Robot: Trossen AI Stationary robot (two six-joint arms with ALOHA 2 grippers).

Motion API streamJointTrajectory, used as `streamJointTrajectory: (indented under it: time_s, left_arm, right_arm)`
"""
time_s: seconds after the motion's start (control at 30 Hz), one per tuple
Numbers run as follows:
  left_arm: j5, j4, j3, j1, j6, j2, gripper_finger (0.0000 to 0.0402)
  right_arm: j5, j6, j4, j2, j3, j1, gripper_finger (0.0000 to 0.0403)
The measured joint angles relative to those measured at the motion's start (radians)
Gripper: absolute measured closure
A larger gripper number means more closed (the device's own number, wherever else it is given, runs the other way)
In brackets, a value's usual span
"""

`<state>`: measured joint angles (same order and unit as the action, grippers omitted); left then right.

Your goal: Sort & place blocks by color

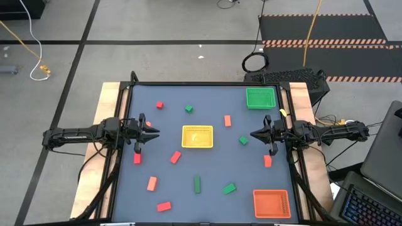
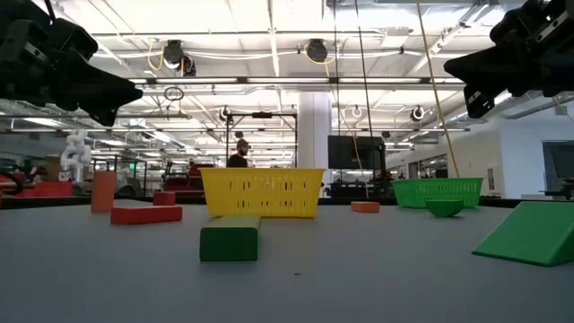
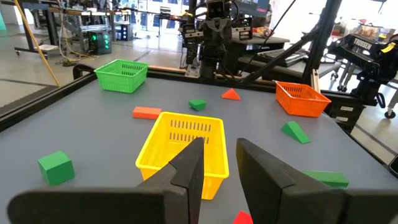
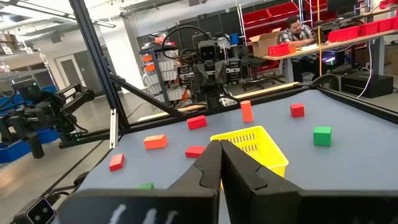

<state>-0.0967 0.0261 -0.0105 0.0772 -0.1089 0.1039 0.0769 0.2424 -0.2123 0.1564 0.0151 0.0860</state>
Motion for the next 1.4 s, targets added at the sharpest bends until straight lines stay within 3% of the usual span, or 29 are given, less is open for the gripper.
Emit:
streamJointTrajectory:
  time_s: [0.9,0.97,1.07,1.2,1.4]
  left_arm:
    - [-0.005,0.002,0.0,0.0,-0.002,0.0,0.0305]
    - [-0.006,0.021,0.0,0.0,-0.06,0.0,0.0305]
    - [-0.003,0.112,0.0,-0.001,-0.253,0.0,0.0305]
    - [0.077,0.363,0.0,0.001,-0.56,0.0,0.0305]
    - [0.192,0.749,0.0,0.001,-0.67,0.0,0.0305]
  right_arm:
    - [0.0,0.0,0.0,0.0,0.0,0.0,0.0401]
    - [0.0,0.015,-0.001,0.0,0.0,0.0,0.0401]
    - [0.001,0.073,-0.054,0.001,0.0,0.0,0.0401]
    - [0.04,0.075,-0.308,0.0,0.0,-0.002,0.0401]
    - [0.183,0.065,-0.71,-0.001,0.0,-0.002,0.0401]
